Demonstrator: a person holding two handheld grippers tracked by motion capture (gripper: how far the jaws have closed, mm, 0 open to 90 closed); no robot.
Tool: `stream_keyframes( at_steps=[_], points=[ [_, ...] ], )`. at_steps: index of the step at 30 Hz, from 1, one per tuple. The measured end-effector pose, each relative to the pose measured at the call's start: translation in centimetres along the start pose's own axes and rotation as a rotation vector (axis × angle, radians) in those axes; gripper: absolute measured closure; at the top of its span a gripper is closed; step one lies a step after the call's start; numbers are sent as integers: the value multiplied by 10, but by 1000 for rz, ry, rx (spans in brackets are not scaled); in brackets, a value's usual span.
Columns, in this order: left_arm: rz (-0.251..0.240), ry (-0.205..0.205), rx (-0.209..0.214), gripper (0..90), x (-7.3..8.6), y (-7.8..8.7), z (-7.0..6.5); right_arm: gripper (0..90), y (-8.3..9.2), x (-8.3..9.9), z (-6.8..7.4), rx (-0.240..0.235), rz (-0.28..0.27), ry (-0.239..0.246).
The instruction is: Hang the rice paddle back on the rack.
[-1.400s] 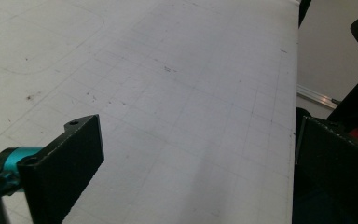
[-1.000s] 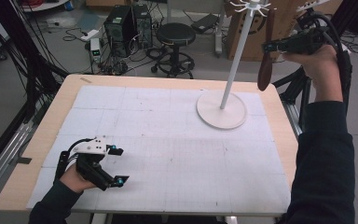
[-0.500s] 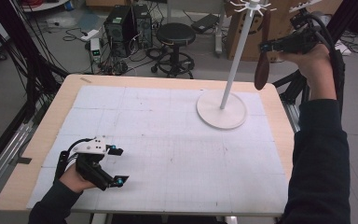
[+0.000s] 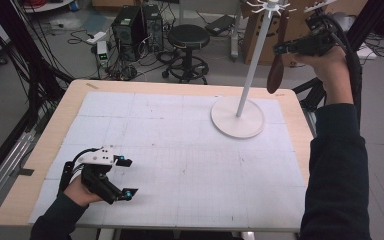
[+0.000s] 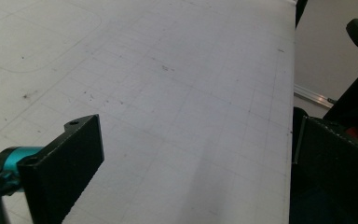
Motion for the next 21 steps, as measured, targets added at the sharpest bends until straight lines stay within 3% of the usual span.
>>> stream_keyframes(
  at_steps=[12, 18, 21],
  points=[
    [4, 4, 2, 16, 1, 0, 0, 764, -6, -2, -1, 32, -7, -4],
    [-5, 3, 3, 17, 0, 2, -1, 590, -1, -5, 3, 52, -58, 12],
    [-7, -1, -2, 17, 0, 2, 0, 528, 2, -4, 9, 25, -68, 29]
  ],
)
Point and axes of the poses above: each handheld gripper's, and its own axes: y roughly backward along the jaws, x roughly out of its underside, z roughly to its left, the point moved 4 cm from there along -y, roughly forward along the jaws, and after that the axes turned 5 degrees about y, right-handed, at the moved point
